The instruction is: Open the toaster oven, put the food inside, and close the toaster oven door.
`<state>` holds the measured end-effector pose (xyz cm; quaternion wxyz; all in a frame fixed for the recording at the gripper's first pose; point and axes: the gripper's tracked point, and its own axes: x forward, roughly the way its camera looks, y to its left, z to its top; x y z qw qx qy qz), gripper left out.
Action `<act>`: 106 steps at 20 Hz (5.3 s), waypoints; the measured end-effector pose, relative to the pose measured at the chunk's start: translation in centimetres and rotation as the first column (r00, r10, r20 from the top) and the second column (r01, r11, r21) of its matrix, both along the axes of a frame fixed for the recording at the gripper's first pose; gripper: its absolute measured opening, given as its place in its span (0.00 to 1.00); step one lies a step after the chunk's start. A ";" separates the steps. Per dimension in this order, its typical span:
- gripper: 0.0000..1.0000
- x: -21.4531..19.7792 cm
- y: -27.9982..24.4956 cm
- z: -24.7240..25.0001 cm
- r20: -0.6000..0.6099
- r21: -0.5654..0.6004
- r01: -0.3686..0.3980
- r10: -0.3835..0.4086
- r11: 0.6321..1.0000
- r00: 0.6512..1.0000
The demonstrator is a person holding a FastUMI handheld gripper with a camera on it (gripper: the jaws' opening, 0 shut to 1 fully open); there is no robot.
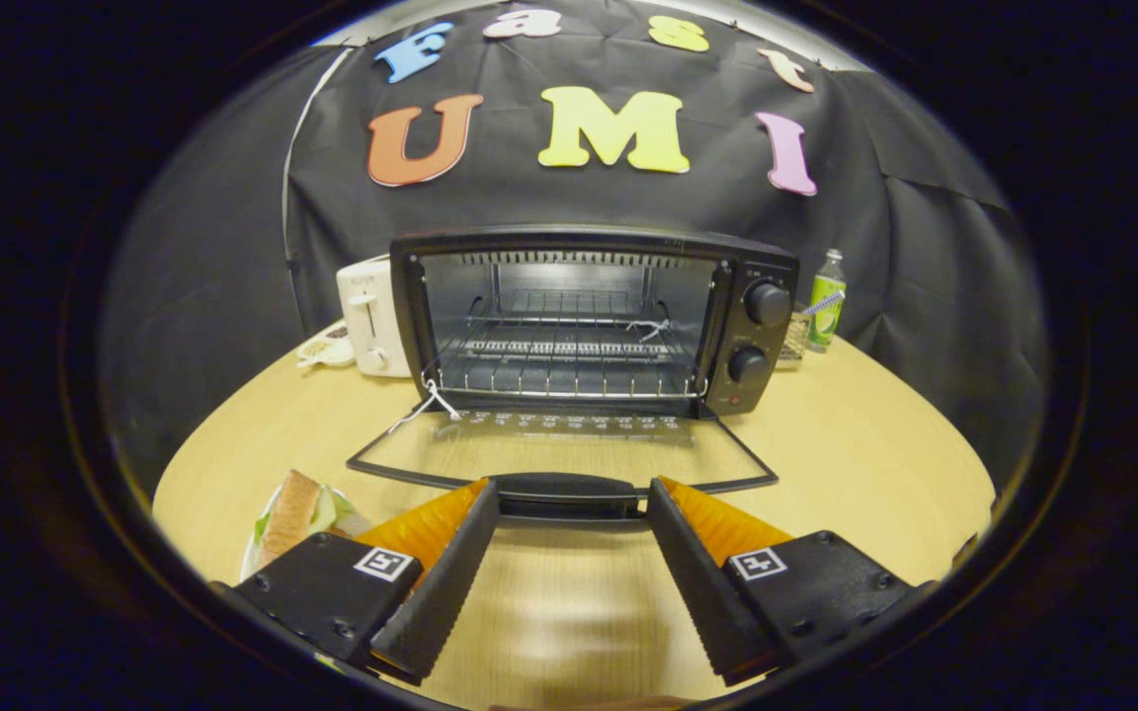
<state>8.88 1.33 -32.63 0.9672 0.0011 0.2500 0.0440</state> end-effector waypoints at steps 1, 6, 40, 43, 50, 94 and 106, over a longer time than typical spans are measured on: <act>1.00 -0.2 0.0 -0.7 -0.030 0.014 -0.003 0.004 1.000 1.000; 0.96 -1.0 1.2 0.5 -0.052 0.068 -0.105 0.108 0.992 0.993; 0.43 -9.4 10.9 2.2 -0.508 0.654 -0.278 0.681 0.704 0.527; 0.40 -9.9 10.6 2.8 -0.497 0.652 -0.281 0.677 0.704 0.542; 0.39 -10.3 9.0 6.5 -0.421 0.738 -0.218 0.688 0.639 0.591; 0.79 12.7 3.6 3.3 0.050 0.555 0.100 -0.153 0.826 0.987; 0.99 10.3 3.4 0.2 -0.057 0.057 -0.113 0.117 0.992 0.992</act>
